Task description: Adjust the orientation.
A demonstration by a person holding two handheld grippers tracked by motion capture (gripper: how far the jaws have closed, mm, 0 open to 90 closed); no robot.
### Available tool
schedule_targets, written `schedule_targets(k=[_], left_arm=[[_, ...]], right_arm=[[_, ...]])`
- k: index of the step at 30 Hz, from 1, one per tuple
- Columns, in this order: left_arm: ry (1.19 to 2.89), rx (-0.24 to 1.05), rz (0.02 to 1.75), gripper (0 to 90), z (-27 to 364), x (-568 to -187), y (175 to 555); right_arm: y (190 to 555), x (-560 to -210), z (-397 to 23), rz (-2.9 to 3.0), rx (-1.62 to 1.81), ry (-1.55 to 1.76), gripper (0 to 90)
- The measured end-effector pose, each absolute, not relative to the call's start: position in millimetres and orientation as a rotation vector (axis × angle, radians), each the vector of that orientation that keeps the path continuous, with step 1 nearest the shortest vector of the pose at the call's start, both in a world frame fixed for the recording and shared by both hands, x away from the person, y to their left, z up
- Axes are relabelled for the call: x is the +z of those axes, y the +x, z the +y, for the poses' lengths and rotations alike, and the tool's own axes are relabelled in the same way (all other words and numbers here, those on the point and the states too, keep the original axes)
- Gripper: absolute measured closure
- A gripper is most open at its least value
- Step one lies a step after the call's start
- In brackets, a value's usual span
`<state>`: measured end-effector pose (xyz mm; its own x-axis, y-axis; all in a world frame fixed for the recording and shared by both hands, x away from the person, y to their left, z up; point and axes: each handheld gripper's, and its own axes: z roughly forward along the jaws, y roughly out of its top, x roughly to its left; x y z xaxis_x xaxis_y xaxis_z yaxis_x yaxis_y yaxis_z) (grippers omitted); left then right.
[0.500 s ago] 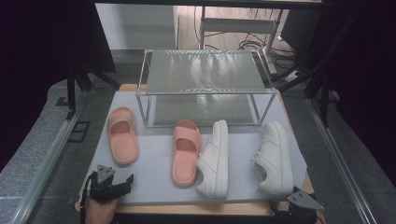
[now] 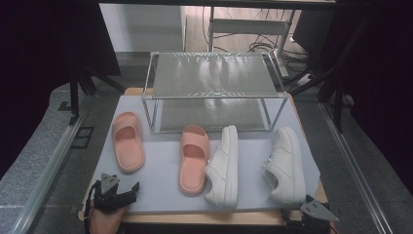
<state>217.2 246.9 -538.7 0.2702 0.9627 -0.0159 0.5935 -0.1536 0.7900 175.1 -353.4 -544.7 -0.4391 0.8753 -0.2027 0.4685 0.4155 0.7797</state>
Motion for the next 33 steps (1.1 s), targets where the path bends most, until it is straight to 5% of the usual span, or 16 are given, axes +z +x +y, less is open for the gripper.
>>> schedule_targets(k=[33], left_arm=[[1.831, 0.546, 1.397, 14.3, 251.7, -510.8, 229.5]], right_arm=[[178.3, -537.0, -377.9, 2.035, 1.193, 1.325, 0.0]])
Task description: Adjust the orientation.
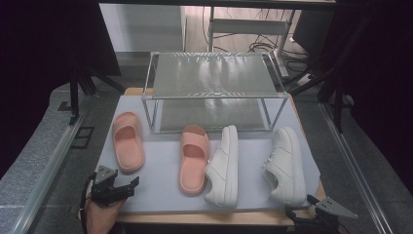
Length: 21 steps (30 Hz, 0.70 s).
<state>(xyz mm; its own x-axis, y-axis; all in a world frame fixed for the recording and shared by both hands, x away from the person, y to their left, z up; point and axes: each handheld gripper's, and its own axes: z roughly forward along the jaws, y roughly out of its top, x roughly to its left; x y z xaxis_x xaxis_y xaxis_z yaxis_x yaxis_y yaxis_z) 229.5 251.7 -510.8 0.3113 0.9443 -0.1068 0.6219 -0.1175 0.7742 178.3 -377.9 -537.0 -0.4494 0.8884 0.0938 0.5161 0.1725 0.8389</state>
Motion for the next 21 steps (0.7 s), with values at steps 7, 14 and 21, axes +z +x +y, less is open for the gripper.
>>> schedule_targets(k=[7, 14, 21], left_arm=[[1.846, 0.532, 1.382, 17.1, 254.0, -498.9, 249.1], [1.848, 0.509, 1.383, 20.2, 256.9, -489.0, 273.7], [1.867, 0.506, 1.386, 23.3, 257.5, -486.8, 289.9]], right_arm=[[178.1, -537.1, -379.4, 2.033, 1.208, 1.331, 0.0], [178.1, -537.2, -380.0, 2.028, 1.213, 1.331, 0.2], [178.0, -537.3, -380.5, 2.027, 1.222, 1.337, 0.2]])
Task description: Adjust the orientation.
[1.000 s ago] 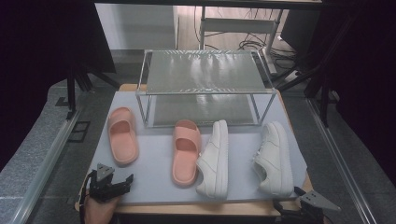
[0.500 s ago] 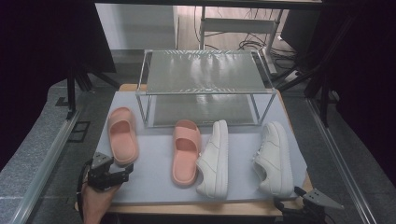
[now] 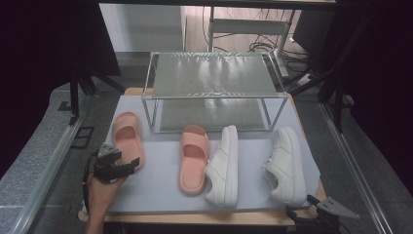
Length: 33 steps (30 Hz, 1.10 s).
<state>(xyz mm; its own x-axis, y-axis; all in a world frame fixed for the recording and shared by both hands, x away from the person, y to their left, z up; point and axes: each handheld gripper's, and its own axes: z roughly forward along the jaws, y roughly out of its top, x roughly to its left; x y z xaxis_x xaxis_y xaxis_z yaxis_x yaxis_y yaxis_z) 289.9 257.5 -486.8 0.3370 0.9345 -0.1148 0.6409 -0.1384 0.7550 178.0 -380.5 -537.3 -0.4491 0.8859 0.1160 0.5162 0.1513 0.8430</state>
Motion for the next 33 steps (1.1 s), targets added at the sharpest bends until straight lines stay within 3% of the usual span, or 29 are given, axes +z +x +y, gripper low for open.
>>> schedule_targets(k=[33], left_arm=[[1.860, 0.588, 1.483, 56.6, 246.8, -482.5, 377.0]], right_arm=[[177.9, -537.9, -380.9, 2.021, 1.233, 1.335, 0.3]])
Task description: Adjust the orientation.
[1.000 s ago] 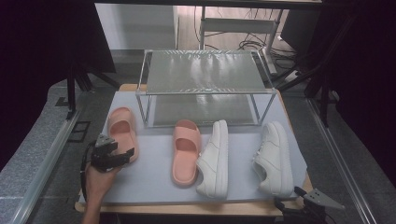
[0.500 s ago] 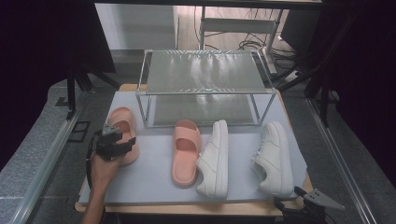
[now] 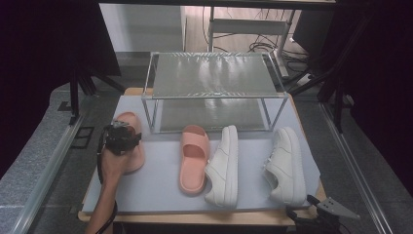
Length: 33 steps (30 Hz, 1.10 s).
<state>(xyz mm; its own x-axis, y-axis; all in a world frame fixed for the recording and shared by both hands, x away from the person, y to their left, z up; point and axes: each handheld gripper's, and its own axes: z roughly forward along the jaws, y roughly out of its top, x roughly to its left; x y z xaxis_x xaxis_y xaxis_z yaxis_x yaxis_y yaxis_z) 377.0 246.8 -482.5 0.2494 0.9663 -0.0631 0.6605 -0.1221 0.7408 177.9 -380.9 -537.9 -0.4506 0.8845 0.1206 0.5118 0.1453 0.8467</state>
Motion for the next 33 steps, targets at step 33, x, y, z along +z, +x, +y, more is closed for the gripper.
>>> schedule_targets(k=[33], left_arm=[[1.784, 0.615, 1.582, 84.5, 256.7, -477.0, 382.0]], right_arm=[[177.5, -537.9, -380.2, 2.028, 1.215, 1.325, 0.6]])
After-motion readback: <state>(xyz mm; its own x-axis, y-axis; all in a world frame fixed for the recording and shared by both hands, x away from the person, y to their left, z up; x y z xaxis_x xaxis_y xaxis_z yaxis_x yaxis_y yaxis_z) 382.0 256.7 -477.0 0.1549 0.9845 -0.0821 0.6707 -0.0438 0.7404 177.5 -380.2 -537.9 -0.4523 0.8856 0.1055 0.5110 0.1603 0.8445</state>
